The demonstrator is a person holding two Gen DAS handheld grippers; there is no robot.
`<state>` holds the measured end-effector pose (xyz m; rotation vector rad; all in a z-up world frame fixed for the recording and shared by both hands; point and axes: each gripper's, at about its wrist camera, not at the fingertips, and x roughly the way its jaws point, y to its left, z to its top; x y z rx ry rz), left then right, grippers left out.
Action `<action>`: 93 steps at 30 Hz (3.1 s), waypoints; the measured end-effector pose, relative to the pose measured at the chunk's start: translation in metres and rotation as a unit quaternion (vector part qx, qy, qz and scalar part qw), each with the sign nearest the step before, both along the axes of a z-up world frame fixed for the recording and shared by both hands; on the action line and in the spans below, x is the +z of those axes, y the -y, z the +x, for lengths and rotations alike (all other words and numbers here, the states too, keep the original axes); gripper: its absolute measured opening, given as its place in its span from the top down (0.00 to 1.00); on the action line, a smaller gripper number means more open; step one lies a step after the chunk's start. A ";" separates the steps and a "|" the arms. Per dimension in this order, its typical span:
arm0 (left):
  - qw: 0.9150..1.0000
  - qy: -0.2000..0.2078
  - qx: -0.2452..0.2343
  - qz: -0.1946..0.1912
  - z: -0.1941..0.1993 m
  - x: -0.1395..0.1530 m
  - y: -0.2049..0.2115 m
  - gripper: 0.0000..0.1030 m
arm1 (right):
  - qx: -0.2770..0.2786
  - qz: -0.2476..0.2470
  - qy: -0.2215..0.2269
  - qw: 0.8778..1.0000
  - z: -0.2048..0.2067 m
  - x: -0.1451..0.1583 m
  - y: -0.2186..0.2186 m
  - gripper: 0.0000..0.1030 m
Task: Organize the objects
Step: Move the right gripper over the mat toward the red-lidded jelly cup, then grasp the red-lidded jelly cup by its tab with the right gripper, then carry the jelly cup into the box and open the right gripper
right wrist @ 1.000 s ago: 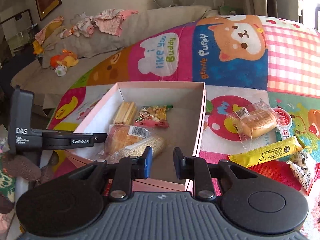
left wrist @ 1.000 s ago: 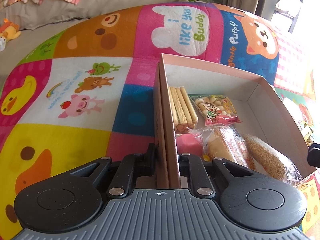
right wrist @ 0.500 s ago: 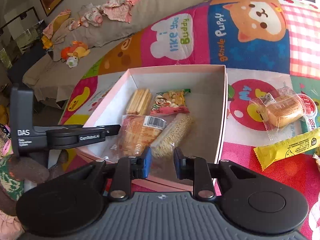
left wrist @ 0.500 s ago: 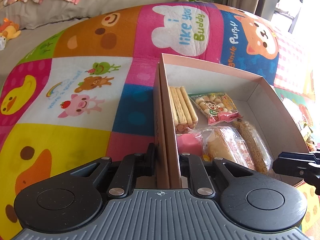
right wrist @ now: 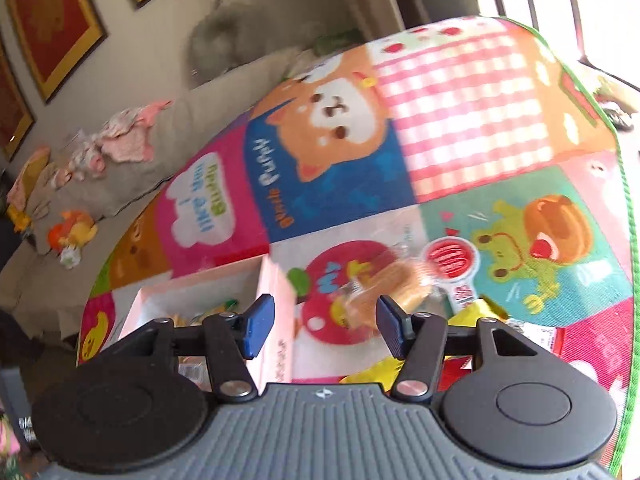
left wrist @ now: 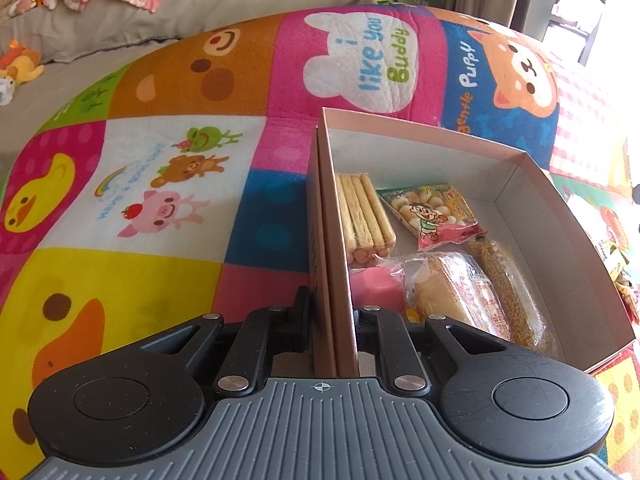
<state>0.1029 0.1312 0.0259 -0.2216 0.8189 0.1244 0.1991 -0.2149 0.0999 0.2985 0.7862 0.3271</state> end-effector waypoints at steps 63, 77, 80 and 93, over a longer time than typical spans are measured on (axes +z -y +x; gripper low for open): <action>1.000 0.005 0.023 0.006 -0.003 0.000 0.006 0.84 | 0.039 -0.091 0.037 0.994 -0.022 -0.065 0.021 0.35; 1.000 0.006 0.016 0.002 -0.004 -0.001 0.003 0.85 | 0.054 -0.169 0.001 0.984 0.081 -0.069 0.006 0.24; 1.000 0.008 0.011 0.004 -0.005 -0.001 0.003 0.85 | 0.045 -0.197 -0.014 0.979 0.096 -0.084 -0.003 0.24; 1.000 0.004 -0.004 0.012 -0.003 0.000 0.003 0.84 | 0.061 -0.195 0.083 0.975 0.003 -0.007 0.001 0.41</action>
